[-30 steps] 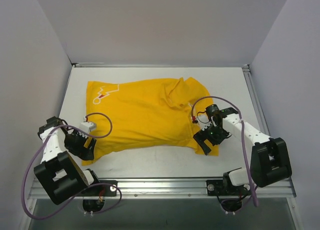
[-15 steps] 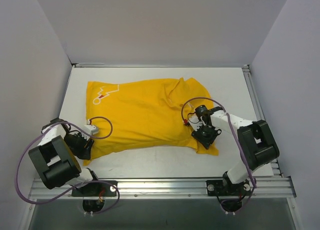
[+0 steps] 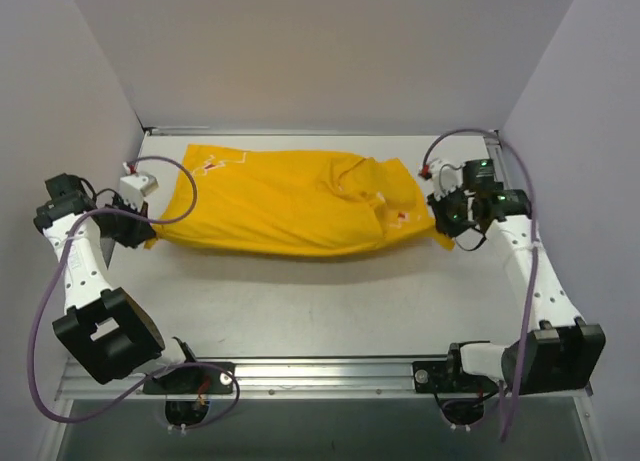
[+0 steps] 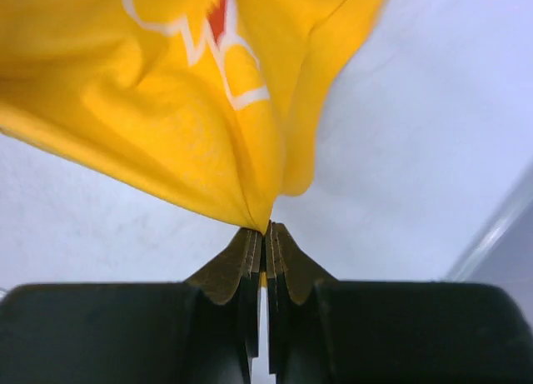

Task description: Put the pillow into the pillowcase

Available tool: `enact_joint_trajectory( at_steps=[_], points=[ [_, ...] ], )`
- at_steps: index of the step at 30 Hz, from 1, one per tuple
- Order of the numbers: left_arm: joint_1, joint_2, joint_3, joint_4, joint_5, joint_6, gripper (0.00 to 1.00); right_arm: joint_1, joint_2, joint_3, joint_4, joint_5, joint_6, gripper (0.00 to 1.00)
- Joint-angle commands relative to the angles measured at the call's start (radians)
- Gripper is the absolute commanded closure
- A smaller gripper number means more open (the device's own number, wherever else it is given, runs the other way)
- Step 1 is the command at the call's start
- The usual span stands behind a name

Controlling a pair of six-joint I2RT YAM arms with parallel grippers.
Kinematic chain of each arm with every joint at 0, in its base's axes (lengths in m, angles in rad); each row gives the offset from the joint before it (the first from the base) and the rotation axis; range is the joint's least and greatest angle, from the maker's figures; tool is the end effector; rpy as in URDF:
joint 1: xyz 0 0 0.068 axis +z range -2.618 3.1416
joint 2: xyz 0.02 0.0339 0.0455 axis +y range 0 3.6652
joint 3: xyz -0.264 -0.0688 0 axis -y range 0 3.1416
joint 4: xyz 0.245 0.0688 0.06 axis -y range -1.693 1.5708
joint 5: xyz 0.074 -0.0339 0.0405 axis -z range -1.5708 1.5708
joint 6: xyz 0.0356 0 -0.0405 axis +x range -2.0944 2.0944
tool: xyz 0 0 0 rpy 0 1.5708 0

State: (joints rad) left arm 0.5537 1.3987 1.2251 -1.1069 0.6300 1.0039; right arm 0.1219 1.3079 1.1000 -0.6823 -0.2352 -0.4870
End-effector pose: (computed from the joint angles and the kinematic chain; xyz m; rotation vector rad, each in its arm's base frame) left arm 0.2287 0.1167 0.2919 0.6690 2.3920 -0.3207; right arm 0.2688 0.0413 0.2921 -0.8253 2.2873 0.1261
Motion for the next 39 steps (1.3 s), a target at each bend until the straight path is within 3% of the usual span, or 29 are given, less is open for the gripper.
enact_joint_trajectory(
  at_steps=[1, 8, 12, 16, 22, 26, 29, 31, 32, 33, 34, 35, 36, 37, 38, 39],
  points=[
    [0.02, -0.075, 0.161, 0.027, 0.213, -0.225, 1.0, -0.108, -0.162, 0.2, -0.083, -0.131, 0.002, 1.0],
    [0.11, -0.275, 0.235, 0.321, 0.336, -0.606, 1.0, -0.267, -0.318, 0.475, -0.073, -0.248, 0.079, 1.0],
    [0.163, -0.38, 0.257, 0.557, 0.284, -0.87, 1.0, -0.329, -0.377, 0.558, 0.03, -0.199, 0.148, 1.0],
    [0.14, -0.397, 0.211, 0.746, 0.263, -0.982, 1.0, -0.331, -0.374, 0.529, 0.148, -0.09, 0.133, 1.0],
    [-0.073, -0.258, 0.136, 0.791, 0.088, -0.877, 1.0, -0.331, -0.205, 0.413, 0.305, -0.047, 0.11, 1.0],
    [-0.265, -0.095, 0.108, 0.837, -0.019, -0.828, 1.0, -0.312, 0.026, 0.419, 0.397, -0.044, 0.119, 1.0],
    [-0.363, 0.06, 0.114, 0.9, -0.108, -0.811, 1.0, -0.298, 0.227, 0.493, 0.426, -0.038, 0.137, 1.0],
    [-0.393, 0.216, 0.161, 0.909, -0.163, -0.803, 1.0, -0.285, 0.35, 0.639, 0.391, -0.015, 0.143, 1.0],
    [-0.399, 0.277, 0.242, 0.9, -0.2, -0.815, 0.94, -0.28, 0.487, 0.708, 0.365, 0.006, 0.146, 0.99],
    [-0.403, 0.345, 0.323, 0.86, -0.234, -0.824, 0.78, -0.277, 0.564, 0.785, 0.331, 0.066, 0.157, 0.69],
    [-0.402, 0.461, 0.399, 0.782, -0.277, -0.84, 0.67, -0.28, 0.643, 1.012, 0.217, 0.092, 0.168, 0.56],
    [-0.397, 0.512, 0.566, 0.735, -0.349, -0.858, 0.51, -0.286, 0.78, 1.12, 0.151, 0.111, 0.18, 0.43],
    [-0.384, 0.555, 0.641, 0.681, -0.377, -0.89, 0.46, -0.294, 0.83, 1.228, 0.094, 0.119, 0.198, 0.17],
    [-0.373, 0.6, 0.699, 0.608, -0.389, -0.896, 0.41, -0.297, 0.867, 1.315, 0.011, 0.141, 0.192, 0.1],
    [-0.367, 0.605, 0.764, 0.586, -0.4, -0.893, 0.06, -0.3, 0.849, 1.293, -0.002, 0.146, 0.188, 0.06],
    [-0.359, 0.603, 0.775, 0.569, -0.414, -0.892, 0.03, -0.303, 0.815, 1.244, 0.0, 0.137, 0.174, 0.0]
  ],
)
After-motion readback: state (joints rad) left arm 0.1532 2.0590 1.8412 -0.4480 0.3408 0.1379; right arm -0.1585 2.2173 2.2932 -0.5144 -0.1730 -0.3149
